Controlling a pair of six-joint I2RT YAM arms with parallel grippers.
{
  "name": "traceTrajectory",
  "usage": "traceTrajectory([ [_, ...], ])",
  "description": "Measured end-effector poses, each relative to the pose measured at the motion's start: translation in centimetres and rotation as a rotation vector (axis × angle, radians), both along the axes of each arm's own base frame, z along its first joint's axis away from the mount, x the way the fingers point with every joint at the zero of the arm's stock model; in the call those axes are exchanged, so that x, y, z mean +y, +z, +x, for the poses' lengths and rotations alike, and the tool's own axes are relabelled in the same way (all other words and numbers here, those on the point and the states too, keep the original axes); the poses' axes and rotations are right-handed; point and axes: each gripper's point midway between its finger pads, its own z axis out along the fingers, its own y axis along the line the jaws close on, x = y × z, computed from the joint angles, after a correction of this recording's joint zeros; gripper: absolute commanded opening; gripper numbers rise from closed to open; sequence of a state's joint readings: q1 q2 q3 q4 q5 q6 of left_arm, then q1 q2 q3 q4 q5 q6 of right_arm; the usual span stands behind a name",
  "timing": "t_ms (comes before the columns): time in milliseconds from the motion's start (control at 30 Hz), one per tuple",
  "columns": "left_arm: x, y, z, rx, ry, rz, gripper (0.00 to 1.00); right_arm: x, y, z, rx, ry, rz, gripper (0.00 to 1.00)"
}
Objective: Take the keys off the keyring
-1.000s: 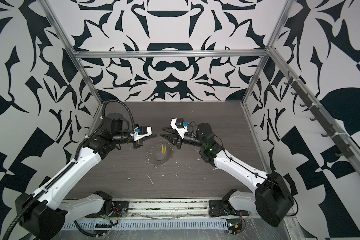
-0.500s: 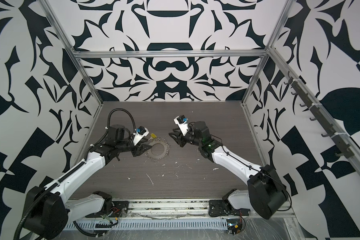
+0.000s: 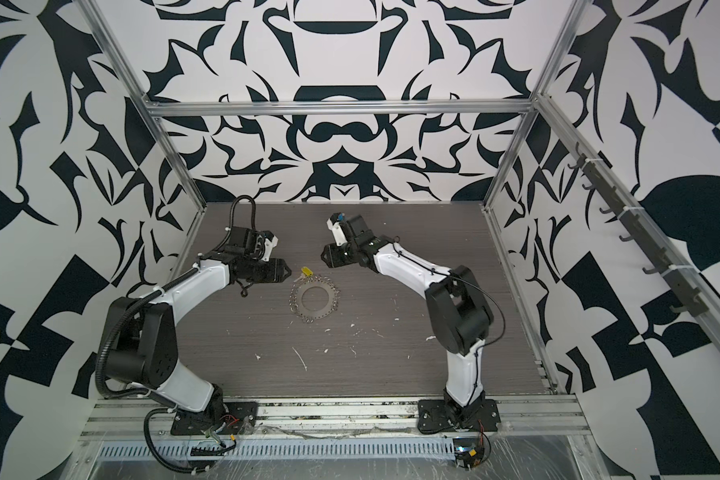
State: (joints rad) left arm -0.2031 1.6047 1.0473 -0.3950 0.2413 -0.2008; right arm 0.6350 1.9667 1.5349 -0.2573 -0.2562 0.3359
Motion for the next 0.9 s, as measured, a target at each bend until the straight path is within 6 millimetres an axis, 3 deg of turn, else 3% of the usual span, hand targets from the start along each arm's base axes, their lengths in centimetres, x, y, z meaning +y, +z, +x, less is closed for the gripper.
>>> traceTrajectory([
  [267,4.2,-0.4,0.6,0.090,0.205,-0.082,0.61,6.1,-4.6,1.4,0.085,0.045,-0.149,0.56],
  [467,6.3,-0.2,0.9,0.113,0.296,-0.127,0.61,8.7,-6.4,2.1,0.071,0.082,-0.266,0.56],
  [567,6.5,-0.2,0.9,0.121,0.313,-0.140,0.61,9.3,-7.6,1.9,0.065,0.102,-0.321,0.55],
  [733,6.5,-0.2,0.9,0.130,0.322,-0.155,0.61,8.4,-9.7,0.5,0.082,0.151,-0.432,0.55],
  [900,6.4,-0.4,0.9,0.140,0.321,-0.164,0.60,7.6,-10.3,0.3,0.075,0.169,-0.489,0.49],
])
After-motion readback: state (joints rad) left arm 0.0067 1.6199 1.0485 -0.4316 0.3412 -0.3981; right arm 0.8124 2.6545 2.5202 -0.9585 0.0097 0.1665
